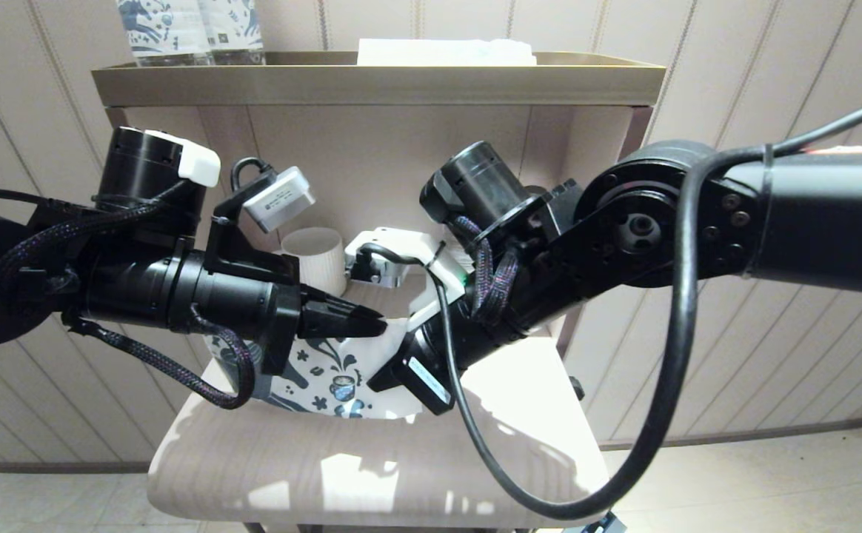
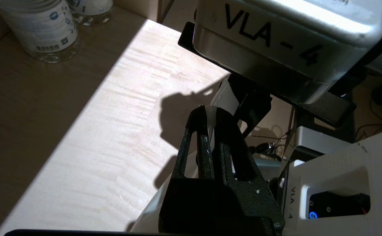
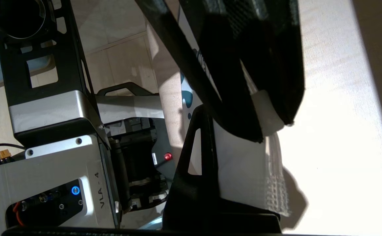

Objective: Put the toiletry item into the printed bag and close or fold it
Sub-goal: Hand it to the other hand

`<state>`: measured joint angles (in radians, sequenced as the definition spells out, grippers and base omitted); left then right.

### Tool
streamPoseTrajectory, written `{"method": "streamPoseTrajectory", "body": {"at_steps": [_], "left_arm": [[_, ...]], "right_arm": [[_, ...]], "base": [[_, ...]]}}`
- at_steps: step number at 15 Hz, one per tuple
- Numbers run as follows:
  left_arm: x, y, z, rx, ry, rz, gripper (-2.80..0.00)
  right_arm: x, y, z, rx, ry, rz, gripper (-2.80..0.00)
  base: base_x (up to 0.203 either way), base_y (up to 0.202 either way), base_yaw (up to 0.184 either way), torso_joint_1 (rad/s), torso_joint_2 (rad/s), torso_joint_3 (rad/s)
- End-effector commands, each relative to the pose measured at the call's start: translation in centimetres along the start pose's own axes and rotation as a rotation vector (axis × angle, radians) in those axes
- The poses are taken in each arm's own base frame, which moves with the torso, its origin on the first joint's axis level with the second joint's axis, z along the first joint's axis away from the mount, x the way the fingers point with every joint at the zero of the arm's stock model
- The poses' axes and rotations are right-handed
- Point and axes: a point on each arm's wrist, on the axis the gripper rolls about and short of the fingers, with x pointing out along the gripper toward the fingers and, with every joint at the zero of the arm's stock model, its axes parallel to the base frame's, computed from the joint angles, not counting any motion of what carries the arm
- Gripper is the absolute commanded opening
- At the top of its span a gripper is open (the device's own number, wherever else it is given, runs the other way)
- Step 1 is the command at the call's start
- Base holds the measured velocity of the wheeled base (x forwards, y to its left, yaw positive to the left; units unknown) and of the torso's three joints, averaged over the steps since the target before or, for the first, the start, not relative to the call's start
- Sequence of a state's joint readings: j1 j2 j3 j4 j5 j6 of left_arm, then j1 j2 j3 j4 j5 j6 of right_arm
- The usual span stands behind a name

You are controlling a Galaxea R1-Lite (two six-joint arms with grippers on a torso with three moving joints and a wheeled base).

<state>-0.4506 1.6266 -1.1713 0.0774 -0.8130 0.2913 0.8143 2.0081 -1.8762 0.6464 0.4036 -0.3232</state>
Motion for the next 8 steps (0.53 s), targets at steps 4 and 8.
{"method": "streamPoseTrajectory", "body": {"at_steps": [4,8], "left_arm": [[-0.04,-0.06,0.03,0.003,-0.003,-0.006,-2.8],[0.0,-0.03,0.0,0.002,-0.002,-0.006,-2.8]], "right_arm": [[0.6,-0.16,-0.05,0.003,0.009,0.009,-2.8],[0.89,-0.16,-0.49,0.005,0.027,0.008,-2.8]], "base": [[0.0,0.0,0.0,0.0,0.0,0.0],[0.0,0.0,0.0,0.0,0.0,0.0]]}}
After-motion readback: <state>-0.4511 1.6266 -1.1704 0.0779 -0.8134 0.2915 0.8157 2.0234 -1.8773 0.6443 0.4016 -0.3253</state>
